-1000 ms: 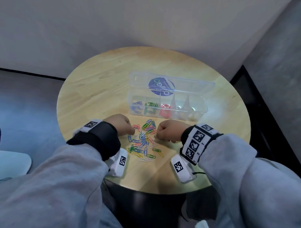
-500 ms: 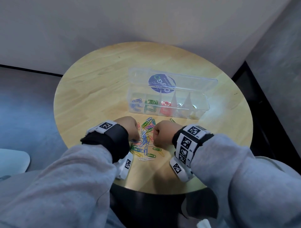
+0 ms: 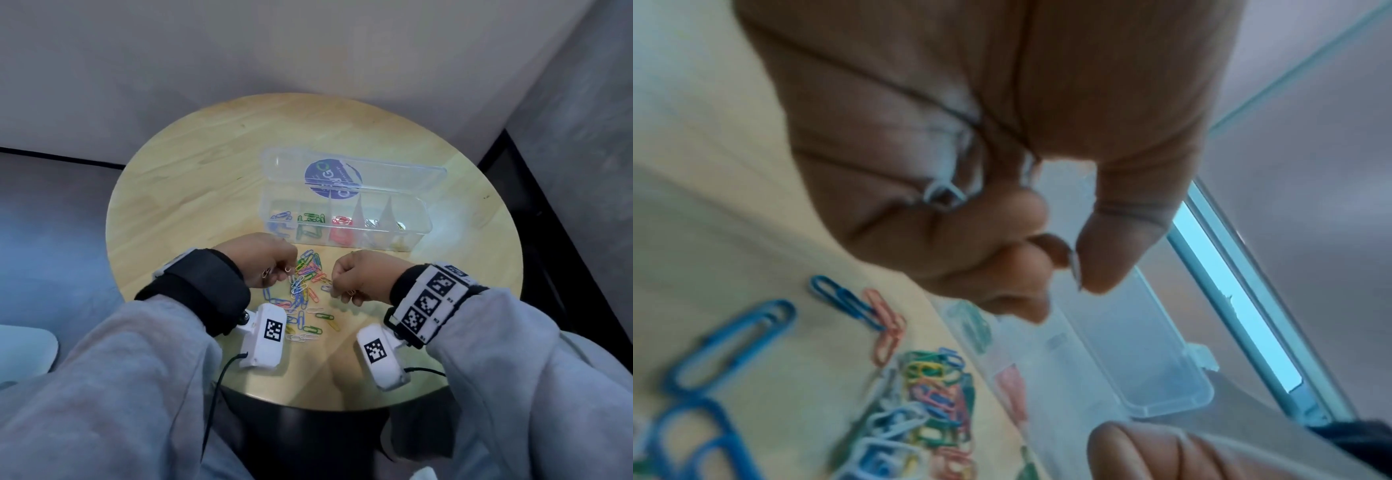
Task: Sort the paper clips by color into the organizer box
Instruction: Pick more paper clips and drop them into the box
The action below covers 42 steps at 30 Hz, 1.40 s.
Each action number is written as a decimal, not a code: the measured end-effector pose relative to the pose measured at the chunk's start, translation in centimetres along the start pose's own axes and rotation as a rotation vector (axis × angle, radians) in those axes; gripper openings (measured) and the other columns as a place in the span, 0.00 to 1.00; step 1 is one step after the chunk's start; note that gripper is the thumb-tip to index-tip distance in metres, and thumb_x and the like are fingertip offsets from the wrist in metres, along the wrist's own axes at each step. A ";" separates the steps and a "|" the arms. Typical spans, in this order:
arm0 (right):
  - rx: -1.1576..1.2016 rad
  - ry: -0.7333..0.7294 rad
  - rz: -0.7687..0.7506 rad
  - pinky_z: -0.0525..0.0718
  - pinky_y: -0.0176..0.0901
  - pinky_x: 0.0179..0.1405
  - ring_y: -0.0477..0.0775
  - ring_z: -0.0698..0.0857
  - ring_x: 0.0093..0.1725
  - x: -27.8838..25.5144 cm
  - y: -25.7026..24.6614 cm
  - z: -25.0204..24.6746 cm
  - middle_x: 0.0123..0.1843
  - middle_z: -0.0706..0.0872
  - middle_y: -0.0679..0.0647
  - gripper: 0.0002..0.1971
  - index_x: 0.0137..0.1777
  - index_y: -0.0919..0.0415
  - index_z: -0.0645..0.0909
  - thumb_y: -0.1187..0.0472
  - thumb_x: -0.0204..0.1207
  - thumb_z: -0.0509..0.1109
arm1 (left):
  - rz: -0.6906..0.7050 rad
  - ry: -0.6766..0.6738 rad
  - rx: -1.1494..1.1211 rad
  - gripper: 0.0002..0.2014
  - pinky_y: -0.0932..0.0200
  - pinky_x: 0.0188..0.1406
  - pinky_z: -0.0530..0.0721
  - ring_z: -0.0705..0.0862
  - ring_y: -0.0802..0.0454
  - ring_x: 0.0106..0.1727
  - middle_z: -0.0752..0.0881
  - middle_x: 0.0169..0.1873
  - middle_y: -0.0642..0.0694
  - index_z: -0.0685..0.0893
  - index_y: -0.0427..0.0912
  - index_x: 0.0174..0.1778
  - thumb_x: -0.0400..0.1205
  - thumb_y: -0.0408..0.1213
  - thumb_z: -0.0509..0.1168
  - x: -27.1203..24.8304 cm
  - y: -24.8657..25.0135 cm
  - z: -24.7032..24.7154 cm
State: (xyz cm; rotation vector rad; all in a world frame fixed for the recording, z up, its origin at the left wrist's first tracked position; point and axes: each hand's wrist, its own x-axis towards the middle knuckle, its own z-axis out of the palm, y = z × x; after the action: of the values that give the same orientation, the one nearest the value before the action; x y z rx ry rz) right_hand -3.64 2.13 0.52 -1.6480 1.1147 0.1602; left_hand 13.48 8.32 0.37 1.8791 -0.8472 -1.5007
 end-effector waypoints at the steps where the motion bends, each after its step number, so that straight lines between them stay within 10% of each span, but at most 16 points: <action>1: 0.112 0.005 -0.005 0.75 0.32 0.21 0.45 0.77 0.21 -0.1 0.2 -0.2 0.30 0.81 0.55 0.12 0.32 0.60 0.73 0.74 0.74 0.66 | 0.020 -0.004 -0.055 0.12 0.72 0.13 0.65 0.72 0.60 0.14 0.76 0.28 0.42 0.71 0.39 0.29 0.78 0.24 0.55 -0.1 0.1 0.0; 13: 0.875 0.067 0.021 0.86 0.35 0.24 0.50 0.86 0.22 -1.0 1.1 -3.3 0.28 0.81 0.58 0.14 0.39 0.69 0.78 0.72 0.80 0.52 | -0.019 -0.031 -0.588 0.11 0.71 0.17 0.78 0.76 0.55 0.22 0.75 0.28 0.45 0.78 0.37 0.40 0.80 0.28 0.51 -0.7 0.8 -0.1; 22: 1.116 0.059 -0.099 0.88 0.43 0.47 0.60 0.85 0.47 -0.9 1.5 -7.4 0.47 0.84 0.67 0.17 0.52 0.73 0.79 0.67 0.80 0.49 | 0.052 -0.082 -0.737 0.19 0.61 0.38 0.89 0.84 0.47 0.45 0.82 0.42 0.39 0.82 0.32 0.47 0.84 0.45 0.54 0.6 3.5 2.3; 38: 1.069 0.117 -0.110 0.76 0.41 0.43 0.54 0.76 0.41 1.4 1.2 -11.8 0.44 0.74 0.61 0.09 0.50 0.66 0.73 0.63 0.78 0.54 | 0.098 -0.089 -0.518 0.20 0.61 0.46 0.77 0.77 0.53 0.43 0.74 0.46 0.44 0.79 0.37 0.52 0.82 0.53 0.57 4.6 10.7 8.2; 42: 1.006 0.115 -0.122 0.78 0.41 0.52 0.55 0.79 0.51 0.6 1.6 -11.5 0.49 0.78 0.61 0.11 0.50 0.66 0.77 0.64 0.80 0.54 | 0.095 -0.083 -0.492 0.26 0.57 0.69 0.73 0.76 0.49 0.62 0.76 0.53 0.44 0.76 0.37 0.66 0.82 0.54 0.56 4.3 10.5 8.1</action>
State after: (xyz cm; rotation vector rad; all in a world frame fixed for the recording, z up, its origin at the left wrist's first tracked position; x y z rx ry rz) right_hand -9.26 -7.55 3.65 -0.8103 0.9305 -0.5115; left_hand 4.96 -2.04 4.23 1.4064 -0.5293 -1.5637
